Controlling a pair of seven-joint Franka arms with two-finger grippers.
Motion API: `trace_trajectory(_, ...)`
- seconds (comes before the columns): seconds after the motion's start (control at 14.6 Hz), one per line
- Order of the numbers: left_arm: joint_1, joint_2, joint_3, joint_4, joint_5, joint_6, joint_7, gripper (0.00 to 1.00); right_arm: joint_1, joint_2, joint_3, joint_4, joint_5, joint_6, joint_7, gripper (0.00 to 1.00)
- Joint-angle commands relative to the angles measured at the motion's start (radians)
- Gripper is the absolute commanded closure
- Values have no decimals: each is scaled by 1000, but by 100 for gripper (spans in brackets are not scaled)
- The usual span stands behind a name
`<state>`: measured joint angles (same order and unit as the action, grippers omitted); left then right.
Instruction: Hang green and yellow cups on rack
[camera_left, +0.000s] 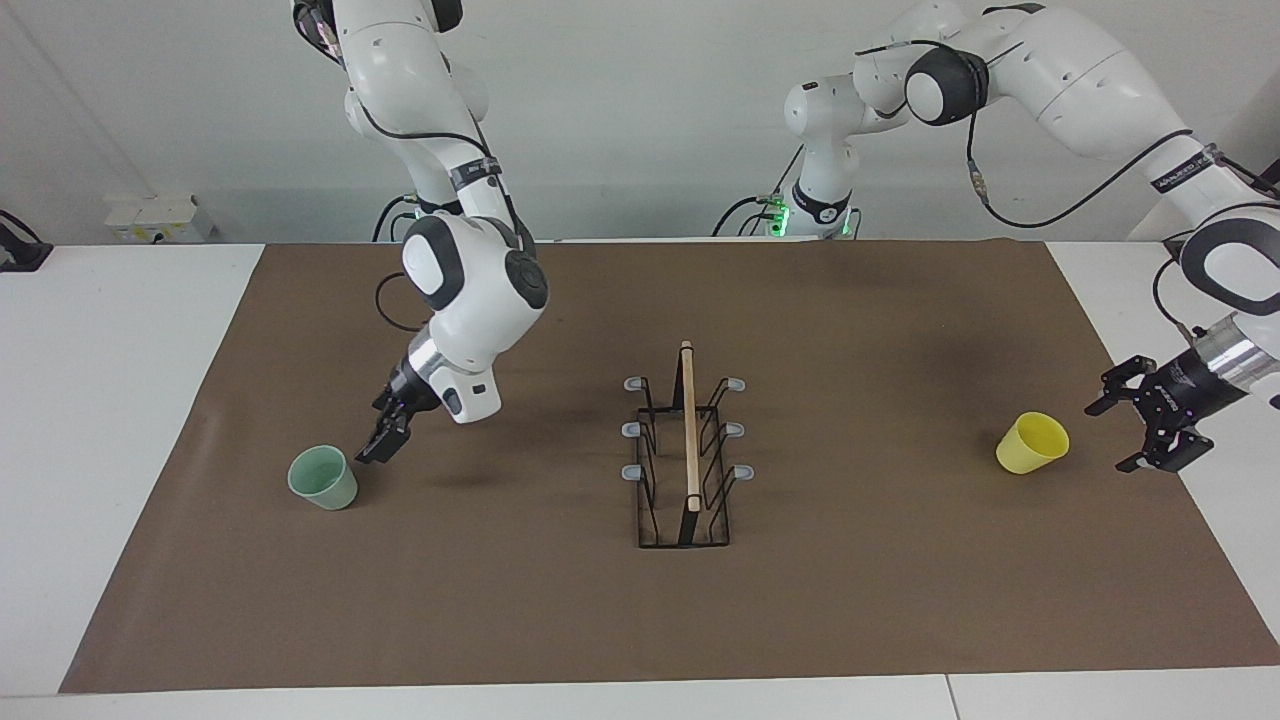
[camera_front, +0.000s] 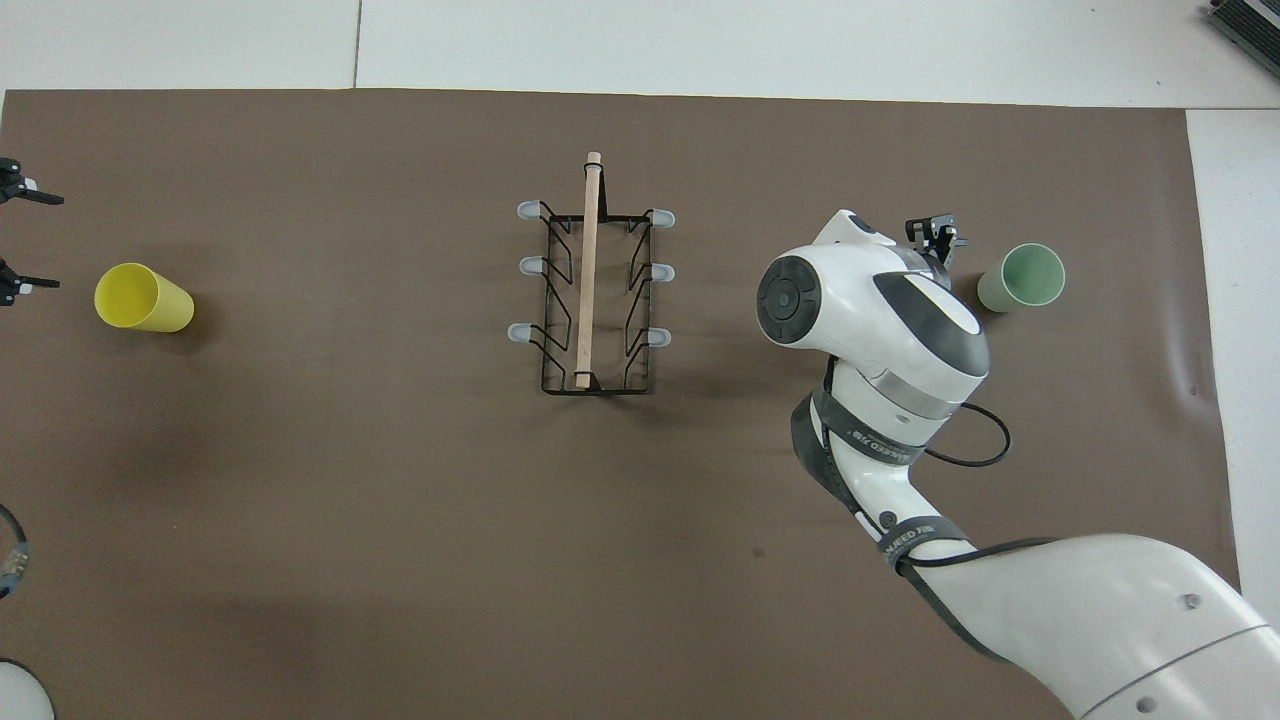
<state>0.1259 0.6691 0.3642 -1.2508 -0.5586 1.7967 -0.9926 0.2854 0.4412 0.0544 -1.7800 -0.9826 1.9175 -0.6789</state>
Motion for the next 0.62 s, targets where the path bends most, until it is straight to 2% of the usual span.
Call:
trace_trajectory(0.0, 31, 64, -4, 37, -26, 21, -69, 0, -12, 42, -1, -2, -36, 32, 80, 0)
trace_trajectory(0.27, 14, 55, -1, -68, -50, 67, -95, 0, -37, 51, -1, -68, -141, 92, 116, 0)
trace_trajectory(0.55, -17, -69, 1, -223, -57, 91, -95, 0, -83, 44, -1, -125, -263, 152, 116, 0)
